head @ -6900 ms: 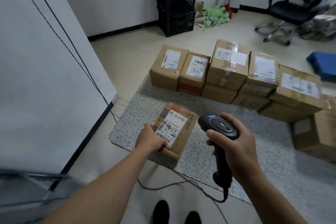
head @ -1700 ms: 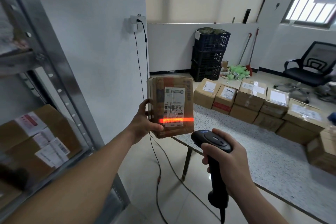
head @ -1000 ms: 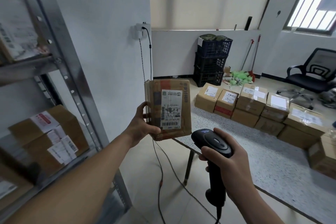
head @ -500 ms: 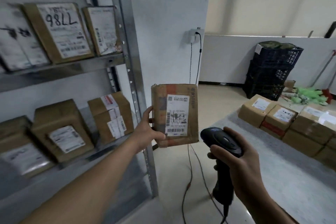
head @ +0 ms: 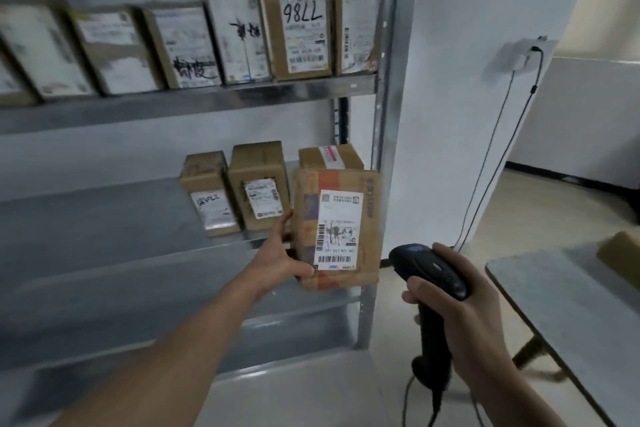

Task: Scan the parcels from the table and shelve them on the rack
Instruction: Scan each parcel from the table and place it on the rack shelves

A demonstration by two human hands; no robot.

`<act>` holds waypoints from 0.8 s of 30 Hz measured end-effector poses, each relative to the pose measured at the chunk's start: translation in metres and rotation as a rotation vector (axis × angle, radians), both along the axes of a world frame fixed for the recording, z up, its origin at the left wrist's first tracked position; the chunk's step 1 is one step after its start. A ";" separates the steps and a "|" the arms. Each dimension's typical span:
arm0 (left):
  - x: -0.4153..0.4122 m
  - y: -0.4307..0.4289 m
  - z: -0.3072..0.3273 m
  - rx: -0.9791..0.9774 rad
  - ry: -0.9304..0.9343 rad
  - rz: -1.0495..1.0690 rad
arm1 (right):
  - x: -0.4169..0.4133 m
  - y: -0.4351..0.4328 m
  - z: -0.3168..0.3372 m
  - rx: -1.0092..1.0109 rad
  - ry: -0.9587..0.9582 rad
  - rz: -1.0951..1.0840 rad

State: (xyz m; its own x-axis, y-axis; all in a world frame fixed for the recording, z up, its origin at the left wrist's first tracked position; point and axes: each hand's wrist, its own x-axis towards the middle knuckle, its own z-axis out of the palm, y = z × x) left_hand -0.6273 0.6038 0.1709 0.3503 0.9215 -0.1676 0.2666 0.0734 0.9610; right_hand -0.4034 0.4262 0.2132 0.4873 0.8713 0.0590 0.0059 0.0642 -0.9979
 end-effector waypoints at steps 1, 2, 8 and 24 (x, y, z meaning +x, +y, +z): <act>-0.011 -0.002 -0.001 -0.004 -0.002 0.019 | -0.007 0.002 0.002 0.003 -0.008 0.025; -0.023 -0.004 -0.002 -0.010 -0.006 0.036 | -0.014 0.004 0.004 0.003 -0.018 0.054; -0.085 -0.004 -0.009 -0.025 -0.045 0.116 | -0.064 0.021 0.013 0.018 -0.050 0.133; -0.294 0.043 -0.027 -0.067 -0.090 0.040 | -0.279 0.084 -0.007 -0.003 -0.069 0.143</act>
